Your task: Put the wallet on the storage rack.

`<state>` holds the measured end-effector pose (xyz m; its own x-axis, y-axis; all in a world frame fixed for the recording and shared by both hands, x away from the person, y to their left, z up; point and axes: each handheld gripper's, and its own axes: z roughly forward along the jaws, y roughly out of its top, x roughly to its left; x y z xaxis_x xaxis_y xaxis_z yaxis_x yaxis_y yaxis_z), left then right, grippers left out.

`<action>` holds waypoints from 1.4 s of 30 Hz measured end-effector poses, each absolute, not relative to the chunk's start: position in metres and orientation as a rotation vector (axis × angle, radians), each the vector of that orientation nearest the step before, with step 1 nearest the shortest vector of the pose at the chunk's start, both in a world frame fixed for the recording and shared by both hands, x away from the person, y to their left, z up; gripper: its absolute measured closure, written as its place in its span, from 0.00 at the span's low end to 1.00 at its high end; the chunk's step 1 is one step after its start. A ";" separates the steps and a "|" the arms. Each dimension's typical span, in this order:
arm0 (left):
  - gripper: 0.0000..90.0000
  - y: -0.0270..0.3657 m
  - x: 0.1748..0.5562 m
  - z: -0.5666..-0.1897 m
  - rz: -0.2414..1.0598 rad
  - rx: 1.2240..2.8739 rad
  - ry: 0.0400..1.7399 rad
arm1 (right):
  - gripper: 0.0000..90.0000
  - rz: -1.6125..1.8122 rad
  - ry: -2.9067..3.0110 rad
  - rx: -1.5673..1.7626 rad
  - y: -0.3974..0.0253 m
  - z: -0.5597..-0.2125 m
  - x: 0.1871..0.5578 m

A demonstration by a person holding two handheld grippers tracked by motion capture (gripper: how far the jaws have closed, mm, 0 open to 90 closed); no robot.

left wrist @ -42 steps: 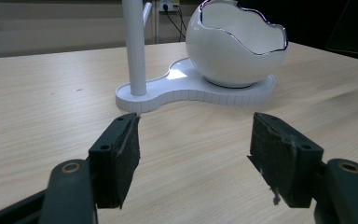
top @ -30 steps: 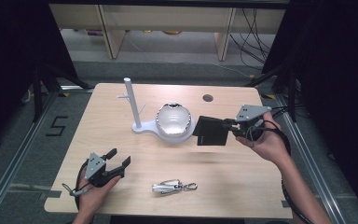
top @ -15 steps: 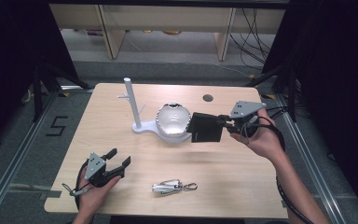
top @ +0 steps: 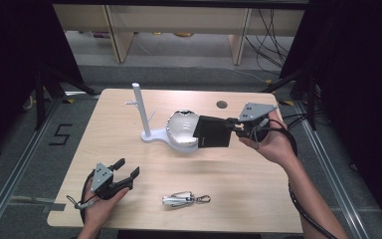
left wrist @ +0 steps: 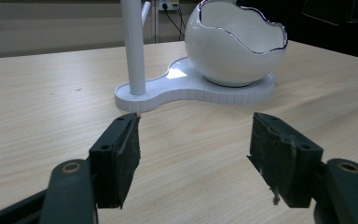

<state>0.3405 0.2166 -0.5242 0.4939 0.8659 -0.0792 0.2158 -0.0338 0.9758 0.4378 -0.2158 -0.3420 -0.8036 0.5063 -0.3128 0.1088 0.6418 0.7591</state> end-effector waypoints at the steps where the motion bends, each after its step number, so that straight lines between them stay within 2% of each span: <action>1: 0.36 0.217 0.341 -0.524 0.683 1.550 0.969 | 0.87 1.042 2.354 0.480 -0.216 -0.342 0.438; 42: 0.36 0.217 0.341 -0.524 0.685 1.560 0.965 | 0.87 1.124 2.307 0.475 -0.168 -0.338 0.472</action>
